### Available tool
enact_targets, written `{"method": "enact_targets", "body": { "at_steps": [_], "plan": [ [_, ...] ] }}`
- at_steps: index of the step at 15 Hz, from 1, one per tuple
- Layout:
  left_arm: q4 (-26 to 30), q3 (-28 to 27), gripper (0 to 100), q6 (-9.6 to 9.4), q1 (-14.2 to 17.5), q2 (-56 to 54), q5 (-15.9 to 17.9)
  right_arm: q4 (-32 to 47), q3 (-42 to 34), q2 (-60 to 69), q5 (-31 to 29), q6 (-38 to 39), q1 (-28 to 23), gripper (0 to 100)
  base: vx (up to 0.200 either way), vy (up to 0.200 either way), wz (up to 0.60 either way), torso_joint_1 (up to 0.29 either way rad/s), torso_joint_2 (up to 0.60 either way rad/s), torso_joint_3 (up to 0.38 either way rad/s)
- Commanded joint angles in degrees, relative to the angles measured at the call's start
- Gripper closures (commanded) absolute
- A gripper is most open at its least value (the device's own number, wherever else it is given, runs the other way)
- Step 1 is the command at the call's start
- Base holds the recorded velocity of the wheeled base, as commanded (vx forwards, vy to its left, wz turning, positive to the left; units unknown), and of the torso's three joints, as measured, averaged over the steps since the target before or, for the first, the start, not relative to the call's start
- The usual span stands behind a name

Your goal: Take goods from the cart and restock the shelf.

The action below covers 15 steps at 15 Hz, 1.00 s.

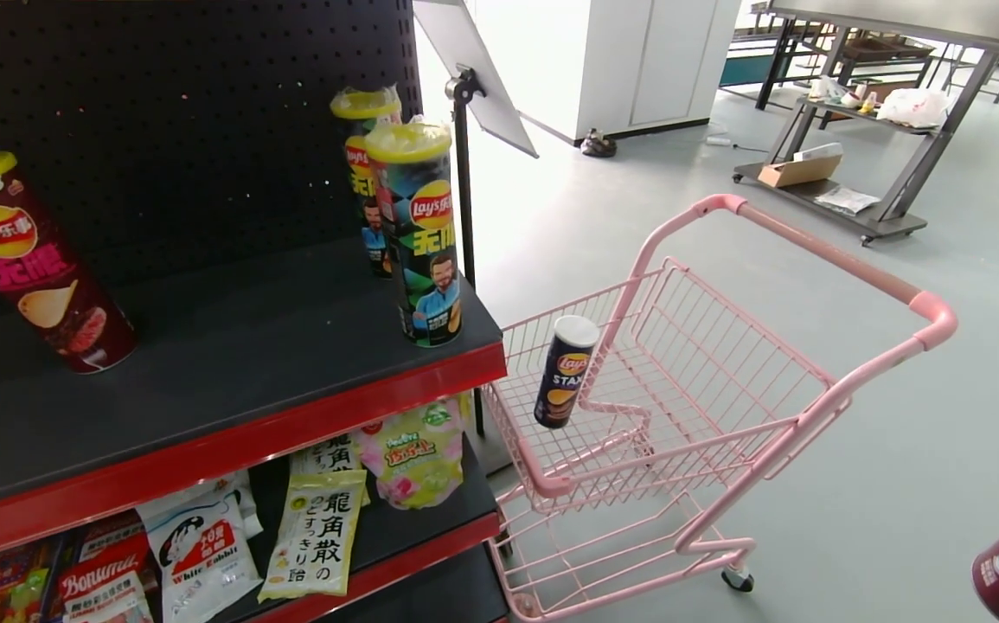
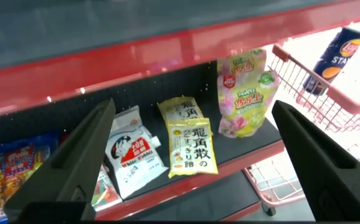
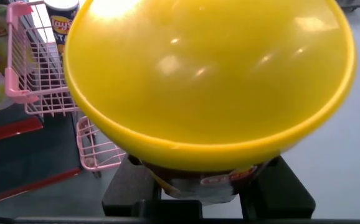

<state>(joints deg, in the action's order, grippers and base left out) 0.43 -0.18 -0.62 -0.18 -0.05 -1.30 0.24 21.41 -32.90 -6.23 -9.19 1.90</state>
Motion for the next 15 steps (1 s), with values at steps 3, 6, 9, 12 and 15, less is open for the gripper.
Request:
{"method": "enact_targets", "body": {
  "at_steps": [3, 6, 9, 12, 15],
  "plan": [
    [0.0, 0.0, 0, 0.01, 0.0, 0.0, 0.0, -0.1, -0.2, 0.1, 0.1, -0.4, 0.0, 100, 0.0, 0.0, 0.0, 0.193, -0.51, -0.321],
    [0.0, 0.0, 0, 0.01, 0.0, 0.0, 0.0, -0.1, 0.0, -0.1, 0.2, -0.4, 0.1, 100, 0.0, 0.0, 0.0, 0.162, -0.4, -0.243],
    [0.0, 0.0, 0, 0.01, 0.0, 0.0, 0.0, -0.2, -0.1, 0.1, -0.1, -0.5, 0.0, 100, 0.0, 0.0, 0.2, 0.134, -0.32, -0.185],
    [0.0, 0.0, 0, 0.01, 0.0, 0.0, 0.0, -0.2, -0.3, 0.4, 0.0, -0.7, 0.0, 100, 0.0, 0.0, 0.6, 0.014, -0.03, -0.02],
    [0.0, 0.0, 0, 0.01, 0.0, 0.0, 0.0, 0.0, -0.5, 1.2, 0.0, -0.8, 0.0, 100, 0.0, 0.0, 0.6, 0.014, 0.0, -0.005]
  ]
}}
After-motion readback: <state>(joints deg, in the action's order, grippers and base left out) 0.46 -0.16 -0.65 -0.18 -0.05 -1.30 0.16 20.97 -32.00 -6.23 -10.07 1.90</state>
